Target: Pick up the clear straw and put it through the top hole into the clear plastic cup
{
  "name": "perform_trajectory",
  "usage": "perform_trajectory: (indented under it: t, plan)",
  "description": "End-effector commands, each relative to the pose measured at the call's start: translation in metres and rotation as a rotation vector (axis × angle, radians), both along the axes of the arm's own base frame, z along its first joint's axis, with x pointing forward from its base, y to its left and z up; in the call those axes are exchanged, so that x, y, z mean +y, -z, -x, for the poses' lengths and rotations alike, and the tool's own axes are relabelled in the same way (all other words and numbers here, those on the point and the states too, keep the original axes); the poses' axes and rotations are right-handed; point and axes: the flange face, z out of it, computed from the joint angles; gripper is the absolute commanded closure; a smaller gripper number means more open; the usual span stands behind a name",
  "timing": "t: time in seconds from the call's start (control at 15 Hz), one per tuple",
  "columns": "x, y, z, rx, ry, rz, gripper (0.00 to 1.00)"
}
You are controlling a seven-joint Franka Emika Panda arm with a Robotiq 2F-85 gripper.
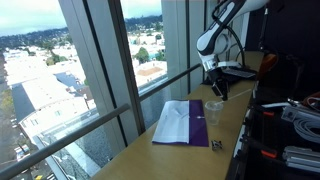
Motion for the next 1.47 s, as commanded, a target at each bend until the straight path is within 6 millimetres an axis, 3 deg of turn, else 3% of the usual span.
perform_trajectory:
  t: [0.0,1.4]
  plan:
    - [-0.006,-0.004,0.001,-0.005,0.013,0.01,0.97]
    - [-0.021,0.018,-0.013,-0.002,0.044,-0.002,0.97]
